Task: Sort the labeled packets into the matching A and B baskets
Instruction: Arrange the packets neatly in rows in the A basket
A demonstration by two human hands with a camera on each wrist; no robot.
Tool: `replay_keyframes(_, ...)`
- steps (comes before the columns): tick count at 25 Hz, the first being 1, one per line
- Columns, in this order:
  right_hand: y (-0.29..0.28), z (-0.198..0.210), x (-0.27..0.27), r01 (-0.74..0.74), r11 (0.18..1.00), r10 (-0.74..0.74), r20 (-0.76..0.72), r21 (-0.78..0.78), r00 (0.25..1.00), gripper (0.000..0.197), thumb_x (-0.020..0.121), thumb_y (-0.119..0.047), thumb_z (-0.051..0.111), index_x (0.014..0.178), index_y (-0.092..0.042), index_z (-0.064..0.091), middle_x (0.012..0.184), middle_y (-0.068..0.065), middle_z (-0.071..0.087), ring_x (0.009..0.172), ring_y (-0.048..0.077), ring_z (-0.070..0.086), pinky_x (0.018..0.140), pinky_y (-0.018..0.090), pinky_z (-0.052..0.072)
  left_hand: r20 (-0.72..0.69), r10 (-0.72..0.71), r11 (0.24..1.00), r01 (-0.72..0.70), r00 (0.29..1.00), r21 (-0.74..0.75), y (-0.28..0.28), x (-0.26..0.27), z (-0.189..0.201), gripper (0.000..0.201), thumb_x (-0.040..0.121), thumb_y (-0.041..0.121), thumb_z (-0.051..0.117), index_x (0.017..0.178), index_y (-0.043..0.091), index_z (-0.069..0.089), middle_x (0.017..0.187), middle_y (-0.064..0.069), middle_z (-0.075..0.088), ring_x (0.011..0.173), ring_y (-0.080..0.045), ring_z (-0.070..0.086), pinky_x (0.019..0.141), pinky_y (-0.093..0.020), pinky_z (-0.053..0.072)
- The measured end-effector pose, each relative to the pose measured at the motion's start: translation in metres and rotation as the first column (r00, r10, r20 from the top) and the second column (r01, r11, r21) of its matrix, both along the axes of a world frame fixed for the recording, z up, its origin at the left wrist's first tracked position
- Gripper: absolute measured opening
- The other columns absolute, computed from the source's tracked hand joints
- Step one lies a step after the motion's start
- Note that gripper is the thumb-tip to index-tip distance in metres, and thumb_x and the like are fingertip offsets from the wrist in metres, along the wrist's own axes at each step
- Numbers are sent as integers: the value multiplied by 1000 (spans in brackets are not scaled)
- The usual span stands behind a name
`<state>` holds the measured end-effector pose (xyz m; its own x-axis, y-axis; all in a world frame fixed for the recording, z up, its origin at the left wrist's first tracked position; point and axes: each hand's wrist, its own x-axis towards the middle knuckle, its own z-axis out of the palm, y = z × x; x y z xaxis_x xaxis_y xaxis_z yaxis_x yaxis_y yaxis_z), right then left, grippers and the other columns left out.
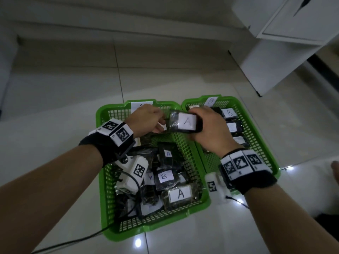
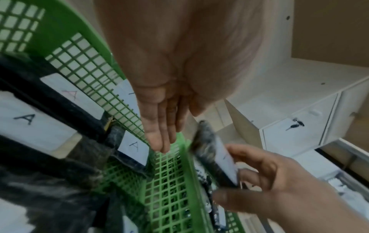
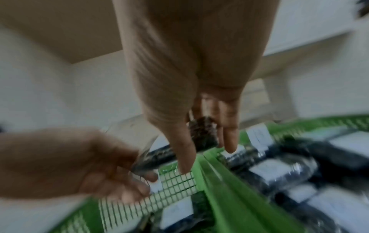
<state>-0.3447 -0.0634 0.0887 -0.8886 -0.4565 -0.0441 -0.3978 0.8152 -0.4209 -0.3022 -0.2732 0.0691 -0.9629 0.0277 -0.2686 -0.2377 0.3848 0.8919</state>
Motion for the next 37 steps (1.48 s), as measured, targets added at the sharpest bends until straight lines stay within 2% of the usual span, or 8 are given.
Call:
replay_keyframes(4,1,-22,13,546,689,-160,635,-477,756,43,84,-31,82,116,-9,63,112,16,73,92,28,76,80,36,63,227,-289,912,340,930,-231,19,9,-14,31,99,13,47,121,6,67,116,-7,67,102,-22,62,87,-31,52)
replay_keyframes(11,5,-36,24,576,518,-51,650,-632,758,31,97,-23,68,119,-3,61,99,13,71,91,36,75,82,36,62,415,-516,632,660,750,-406,51,29,-31,48,106,39,32,141,10,46,141,-14,52,123,-28,53,103,-32,42)
replay_keyframes(20,8,-45,28,534,529,-35,611,-660,791,28,99,-29,63,118,-9,62,110,24,68,94,34,75,87,38,59,366,-603,626,704,709,-334,32,49,-33,75,84,80,23,151,45,20,160,1,30,143,-23,33,117,-45,30)
replay_keyframes(25,7,-50,31,475,611,-77,549,-634,832,28,102,-35,58,120,-14,62,112,19,68,94,29,75,94,44,59,474,-611,612,758,634,-224,38,61,-28,61,96,72,20,152,54,3,158,2,37,139,-19,41,116,-32,26)
replay_keyframes(28,4,-45,31,420,720,-75,540,-552,838,40,98,-38,65,132,-19,58,112,2,71,97,21,75,97,46,57,435,-643,576,772,630,-267,42,74,-25,61,100,64,20,155,47,-1,165,5,15,150,-16,22,114,-26,16)
replay_keyframes(32,-12,-5,18,16,994,14,265,-110,964,60,78,-49,82,130,-26,63,119,-7,67,108,12,64,95,35,52,404,-681,484,789,611,-379,40,77,-31,58,107,40,26,158,33,0,166,1,-13,153,-25,2,124,-45,8)
replay_keyframes(34,-31,10,5,-154,959,145,57,237,988,65,69,-52,87,125,-24,68,118,-1,61,113,18,53,98,37,47,430,-692,442,812,580,-382,37,76,-37,63,104,47,23,157,32,-7,165,1,-21,152,-28,2,122,-50,13)
replay_keyframes(37,-58,2,0,-276,799,270,93,534,959,66,62,-45,93,117,-16,72,118,5,59,121,25,51,103,39,43,345,-695,519,772,631,-367,39,81,-44,62,105,47,27,159,32,1,167,3,-3,149,-16,7,122,-38,14)
